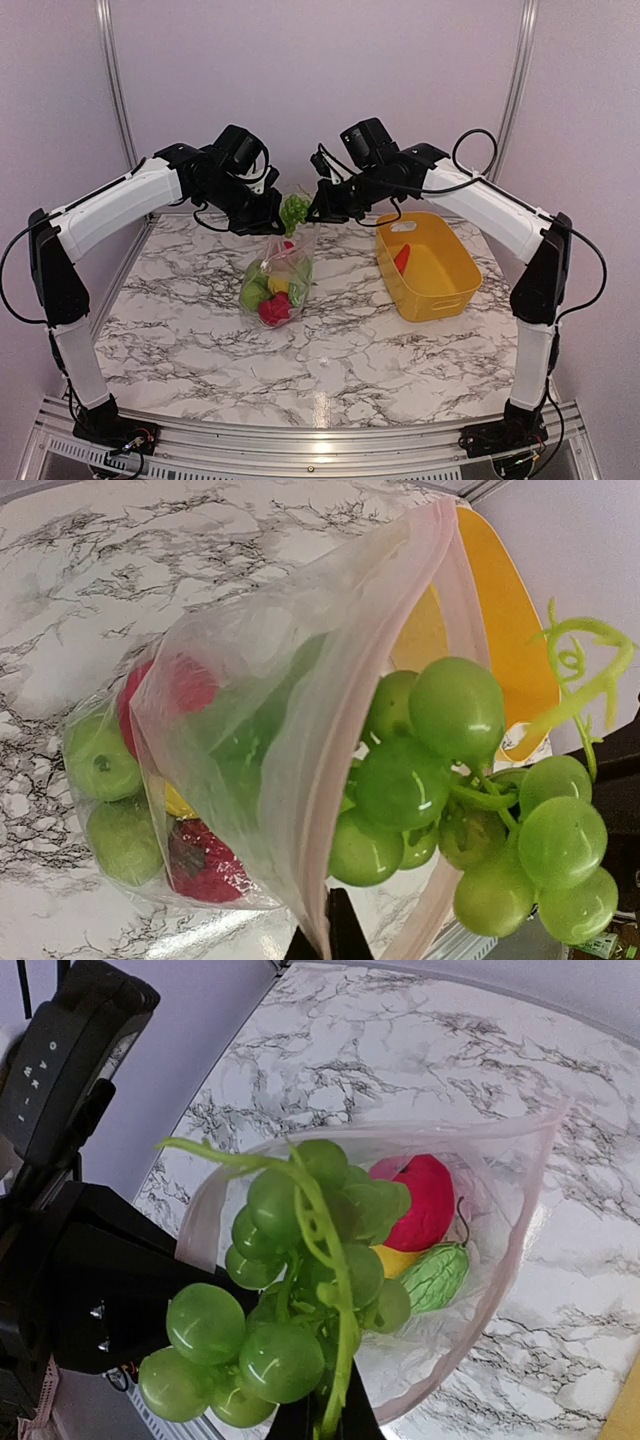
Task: Place the food in the zip-top bag and seal the zipper
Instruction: Place the fake fruit in the zipper food storage bag.
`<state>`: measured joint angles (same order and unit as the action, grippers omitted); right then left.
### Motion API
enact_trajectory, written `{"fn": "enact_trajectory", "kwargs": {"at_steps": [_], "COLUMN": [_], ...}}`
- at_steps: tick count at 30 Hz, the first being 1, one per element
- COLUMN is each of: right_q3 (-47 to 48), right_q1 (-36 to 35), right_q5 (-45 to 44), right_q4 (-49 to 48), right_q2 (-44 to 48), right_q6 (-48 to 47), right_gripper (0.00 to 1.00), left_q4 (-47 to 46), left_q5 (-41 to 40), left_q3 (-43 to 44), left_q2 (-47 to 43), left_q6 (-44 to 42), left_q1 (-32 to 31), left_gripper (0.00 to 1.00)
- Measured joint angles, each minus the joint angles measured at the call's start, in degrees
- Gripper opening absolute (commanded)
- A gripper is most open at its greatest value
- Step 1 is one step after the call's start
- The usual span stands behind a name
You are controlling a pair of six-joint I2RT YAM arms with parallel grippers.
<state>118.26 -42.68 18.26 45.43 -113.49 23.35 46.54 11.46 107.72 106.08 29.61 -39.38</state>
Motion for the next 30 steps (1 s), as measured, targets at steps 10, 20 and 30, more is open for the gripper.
{"fn": "enact_trajectory", "kwargs": {"at_steps": [10,20,30], "right_q3": [1.9,6.1,9.1], "right_q1": [-0.2,-0.2,1.4], "right_q5": [-3.8,1.0,5.0], "right_q4": [6.5,6.9,6.3], "right_q2": [-0.6,-2.9,-5.2], "right_q6": [0.7,0.7,1.3], "right_gripper": [0.04,0.26,0.43], "left_q4": [0.0,-0.1,-0.5], "left_q5": [-1.0,-1.0,-1.7], "left_q3": [0.0,0.0,0.0], "left_q2": [0.0,0.0,0.0], "left_q6": [0.0,0.2,0.2], "left_q1": [0.0,0.0,0.0], "left_gripper": [0.00,0.00,0.00]}}
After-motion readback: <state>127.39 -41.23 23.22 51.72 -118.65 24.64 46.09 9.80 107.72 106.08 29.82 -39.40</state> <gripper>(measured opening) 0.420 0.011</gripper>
